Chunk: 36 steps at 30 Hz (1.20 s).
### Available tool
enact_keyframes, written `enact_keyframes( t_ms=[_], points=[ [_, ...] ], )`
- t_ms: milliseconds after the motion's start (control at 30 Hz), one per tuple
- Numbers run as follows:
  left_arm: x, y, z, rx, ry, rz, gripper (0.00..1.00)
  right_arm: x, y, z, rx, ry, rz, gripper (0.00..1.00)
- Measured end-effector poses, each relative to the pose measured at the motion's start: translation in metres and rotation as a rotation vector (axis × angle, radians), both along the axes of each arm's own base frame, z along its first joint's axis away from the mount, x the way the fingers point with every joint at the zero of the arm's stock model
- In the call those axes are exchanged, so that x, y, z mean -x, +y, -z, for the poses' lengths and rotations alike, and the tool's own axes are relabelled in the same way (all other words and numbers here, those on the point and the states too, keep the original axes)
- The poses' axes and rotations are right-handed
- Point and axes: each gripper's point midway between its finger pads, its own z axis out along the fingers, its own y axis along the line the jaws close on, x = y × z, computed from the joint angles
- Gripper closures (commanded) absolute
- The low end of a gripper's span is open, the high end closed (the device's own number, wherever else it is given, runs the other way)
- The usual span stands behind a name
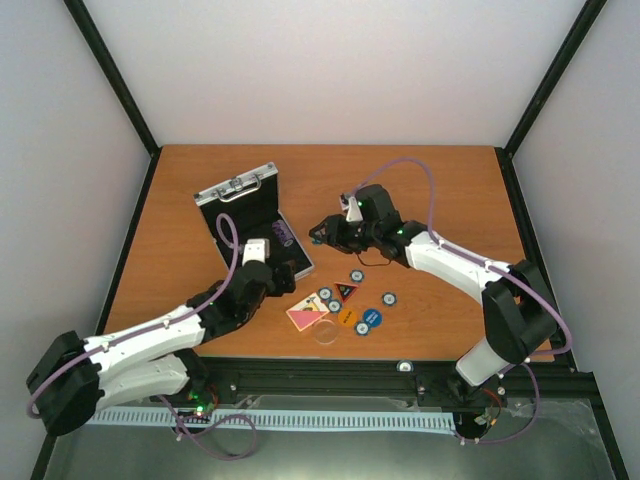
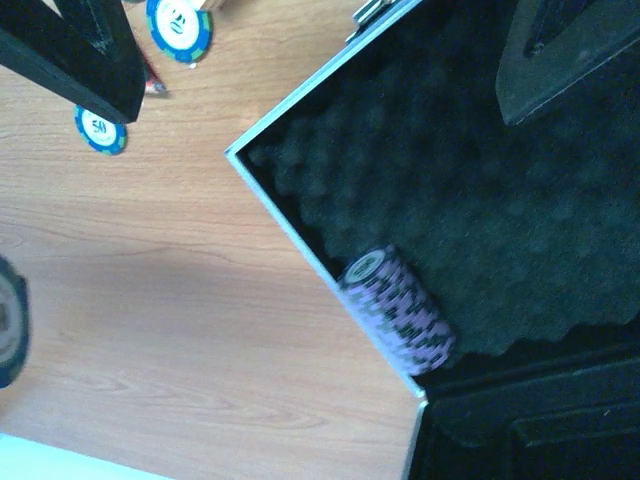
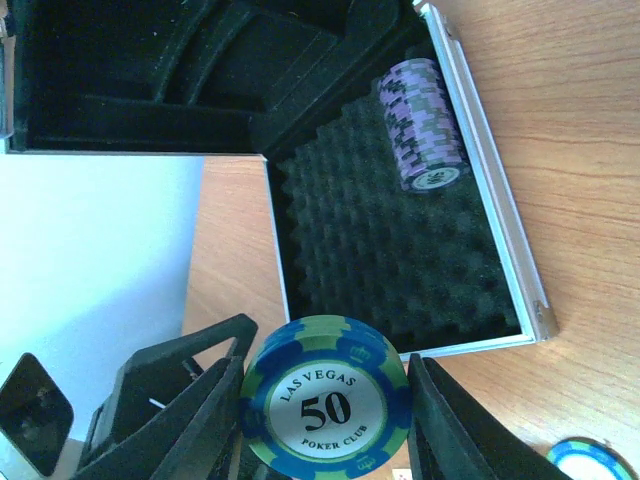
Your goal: Pack up texas hold em set
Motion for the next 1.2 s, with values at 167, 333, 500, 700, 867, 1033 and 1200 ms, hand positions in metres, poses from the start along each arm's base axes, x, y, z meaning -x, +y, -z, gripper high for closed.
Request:
enact_keyframes(
  t_ms=[167,333,500,700,867,1033,1200],
  points=[
    [-0.008,-0.015,-0.012,0.016,-0.070,0.051,0.00,0.001,0.005,-0.002,-0.020,0.018,0.004,0.88],
    [-0.010,-0.024,-0.021,0.041,-0.143,0.099,0.00,0.004,0.010,0.003,-0.027,0.042,-0.008,0.88],
    [-0.008,-0.035,-0.021,0.076,-0.174,0.155,0.00,0.004,0.015,0.003,-0.029,0.047,-0.017,0.87],
    [-0.006,-0.042,-0.022,0.114,-0.190,0.191,0.00,0.002,0.018,-0.003,-0.041,0.039,-0.016,0.87],
    [-0.007,-0.045,-0.030,0.143,-0.215,0.199,0.00,0.001,0.025,-0.004,-0.045,0.038,-0.026,0.87],
    [-0.008,-0.046,-0.036,0.162,-0.233,0.198,0.01,0.003,0.031,0.004,-0.039,0.056,-0.038,0.87],
    [-0.010,-0.044,-0.041,0.178,-0.256,0.179,0.01,0.011,0.037,0.004,-0.043,0.065,-0.061,0.87]
  ],
)
